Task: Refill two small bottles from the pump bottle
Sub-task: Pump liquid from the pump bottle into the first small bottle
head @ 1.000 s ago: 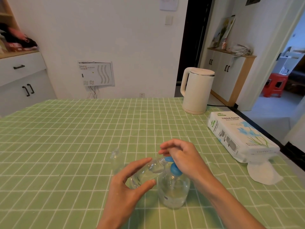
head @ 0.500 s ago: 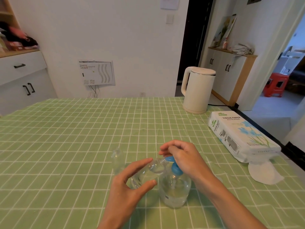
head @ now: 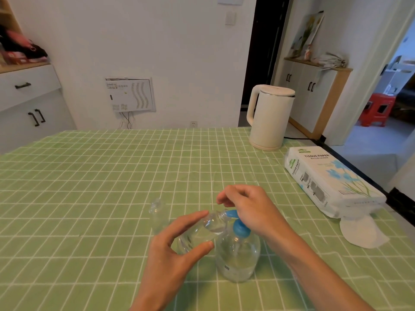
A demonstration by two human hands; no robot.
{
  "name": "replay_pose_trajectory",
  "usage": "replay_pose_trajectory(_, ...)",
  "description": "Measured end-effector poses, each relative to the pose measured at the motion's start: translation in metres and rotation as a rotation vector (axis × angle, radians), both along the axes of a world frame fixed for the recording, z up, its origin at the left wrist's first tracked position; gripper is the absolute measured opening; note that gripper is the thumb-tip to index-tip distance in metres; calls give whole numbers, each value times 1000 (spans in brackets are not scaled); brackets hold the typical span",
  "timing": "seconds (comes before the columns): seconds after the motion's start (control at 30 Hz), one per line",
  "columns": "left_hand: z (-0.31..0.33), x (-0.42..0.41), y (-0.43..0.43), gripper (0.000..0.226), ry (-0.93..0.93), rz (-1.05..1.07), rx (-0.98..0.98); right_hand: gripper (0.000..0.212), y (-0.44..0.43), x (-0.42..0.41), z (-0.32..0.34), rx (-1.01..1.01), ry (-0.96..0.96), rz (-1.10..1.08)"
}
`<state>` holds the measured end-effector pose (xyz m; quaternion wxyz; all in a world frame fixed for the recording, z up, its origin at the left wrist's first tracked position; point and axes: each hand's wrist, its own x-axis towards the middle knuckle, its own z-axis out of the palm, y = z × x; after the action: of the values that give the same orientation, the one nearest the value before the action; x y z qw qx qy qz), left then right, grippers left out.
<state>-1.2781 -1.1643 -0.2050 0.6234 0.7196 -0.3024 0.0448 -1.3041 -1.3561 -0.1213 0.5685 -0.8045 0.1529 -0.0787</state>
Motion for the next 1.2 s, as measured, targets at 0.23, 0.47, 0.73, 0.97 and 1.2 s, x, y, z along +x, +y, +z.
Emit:
replay_pose_trajectory(0.23,-5,2,1,52,0,3,26,42,-1,2,-11,18,85,36)
replay_pose_trajectory(0.47,-5,0,2,52,13,-2,12,37,-2,1,-10,4,36,31)
replay_pose_trajectory(0.73,-5,1,4,54,8,-4,15,38,-4,1,-6,2,-70,67)
replay_pose_trajectory(0.97,-6,0,2,52,18,-8,20,47,-4,4,-15,40,16,80)
replay_pose_trajectory(1.2,-6,-1,3,53,24,-11,11,47,-3,2,-8,-6,-19,80)
